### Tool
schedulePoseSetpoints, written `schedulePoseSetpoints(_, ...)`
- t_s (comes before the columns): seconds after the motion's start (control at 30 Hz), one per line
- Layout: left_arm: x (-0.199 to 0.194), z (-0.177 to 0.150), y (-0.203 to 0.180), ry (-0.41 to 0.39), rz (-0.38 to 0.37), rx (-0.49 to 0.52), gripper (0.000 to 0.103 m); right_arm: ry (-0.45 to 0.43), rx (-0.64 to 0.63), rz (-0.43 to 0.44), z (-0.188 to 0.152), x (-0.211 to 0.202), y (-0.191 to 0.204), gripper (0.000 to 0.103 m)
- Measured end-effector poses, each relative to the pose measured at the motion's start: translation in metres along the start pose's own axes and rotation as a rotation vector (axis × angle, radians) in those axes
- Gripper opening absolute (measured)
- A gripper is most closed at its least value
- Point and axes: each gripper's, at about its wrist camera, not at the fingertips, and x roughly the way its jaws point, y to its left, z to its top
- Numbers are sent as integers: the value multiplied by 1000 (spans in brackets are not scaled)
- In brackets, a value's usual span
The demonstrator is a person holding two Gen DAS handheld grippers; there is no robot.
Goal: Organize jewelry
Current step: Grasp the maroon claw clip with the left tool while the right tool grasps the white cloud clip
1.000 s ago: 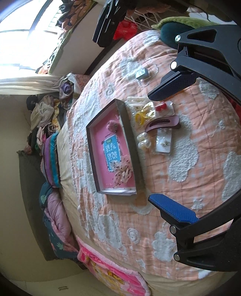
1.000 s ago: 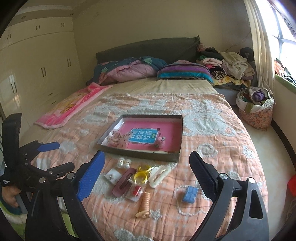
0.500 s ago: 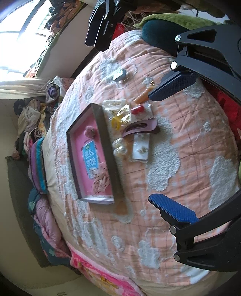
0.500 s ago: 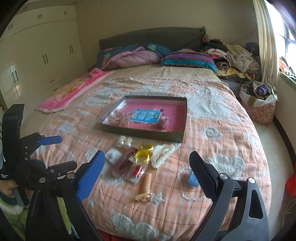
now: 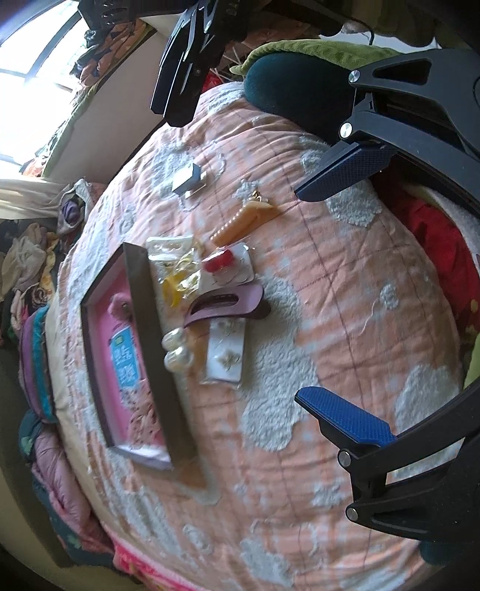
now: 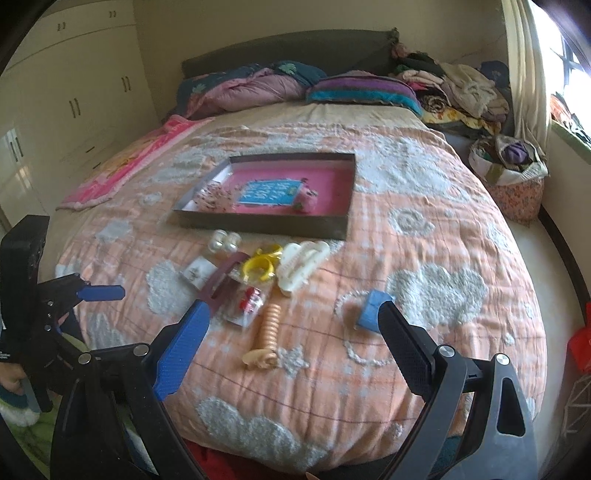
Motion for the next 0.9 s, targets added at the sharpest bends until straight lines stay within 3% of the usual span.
schedulePoseSetpoints(0.3,30,3,9,35,-72,-66,92,34,61,-49,-3,24,-26,92)
schedulePoseSetpoints(0.4,43,4,17,62,-118,-111,73,39,56,-55,-2,31,-27,92)
schedulePoseSetpoints(0.47,52,6,23,80,-166,-153,51,41,48,-55,0,35,-26,92)
schedulePoseSetpoints(0.57,61,9,28,91,-207,-185,29,48,40,-53,2,43,-24,92)
schedulePoseSetpoints(0.67,70,12,33,103,-242,-223,23,58,36,-44,6,51,-23,92)
schedulePoseSetpoints(0.9,81,17,44,106,-263,-279,23,106,71,-5,15,77,-28,92)
